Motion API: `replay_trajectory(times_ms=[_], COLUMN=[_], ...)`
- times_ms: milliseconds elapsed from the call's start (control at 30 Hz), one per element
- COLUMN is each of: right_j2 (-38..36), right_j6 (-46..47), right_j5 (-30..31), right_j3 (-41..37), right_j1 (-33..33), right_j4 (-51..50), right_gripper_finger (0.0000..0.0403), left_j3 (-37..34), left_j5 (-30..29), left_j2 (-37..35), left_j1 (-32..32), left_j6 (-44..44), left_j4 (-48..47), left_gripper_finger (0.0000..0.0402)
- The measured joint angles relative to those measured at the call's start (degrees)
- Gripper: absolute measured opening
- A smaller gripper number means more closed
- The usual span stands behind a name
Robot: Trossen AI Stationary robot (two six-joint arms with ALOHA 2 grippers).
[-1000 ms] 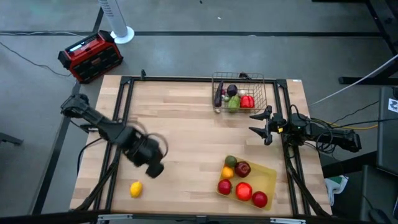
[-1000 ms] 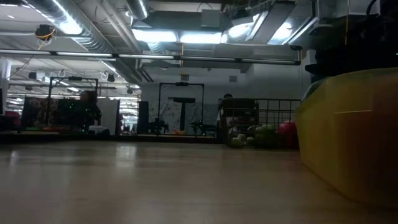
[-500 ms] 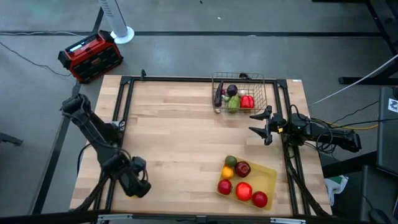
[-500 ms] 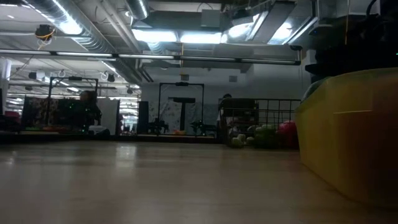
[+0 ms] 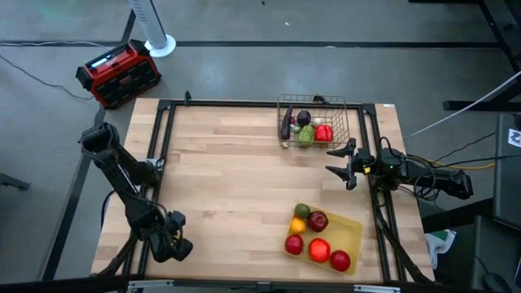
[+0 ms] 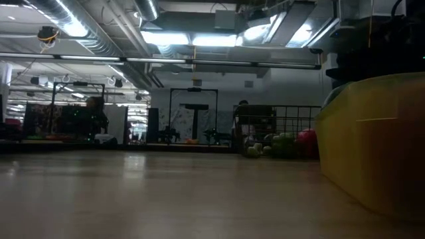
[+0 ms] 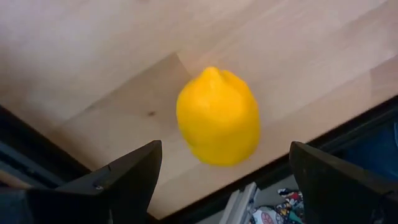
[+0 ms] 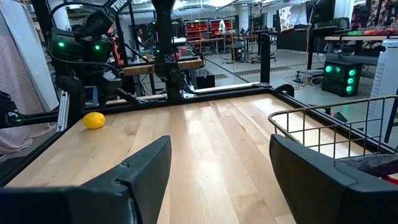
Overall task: Sort produce into baskets
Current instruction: Put the lemon into the yellow bin
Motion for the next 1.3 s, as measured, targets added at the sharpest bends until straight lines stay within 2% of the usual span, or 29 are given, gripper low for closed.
replay_trajectory(times_ms=[267,533,800,1300], right_j2=[0.0,0.0,0.0,0.0], right_j6=[0.0,0.0,0.0,0.0], right_j5=[0.0,0.0,0.0,0.0], right_j3=[0.0,0.0,0.0,0.0], right_j1=[0.0,0.0,0.0,0.0], right_j4=[0.0,0.0,0.0,0.0], right_gripper_finger=[0.0269,0.0269,0.0269,0.0269], left_j3=[-3.5,-6.1,-6.3,-6.3], left_j5=[-0.5,-0.5,-0.4,-0.1], left_j2=[0.0,0.0,1.2,2.9], left_j1=[0.0,0.0,0.0,0.2], left_j6=[0.9,1.0,0.7,-5.3], left_j4=[5.3,6.1,8.6,10.8], left_gripper_finger=[0.0345,0.0345,0.0341,0.0219])
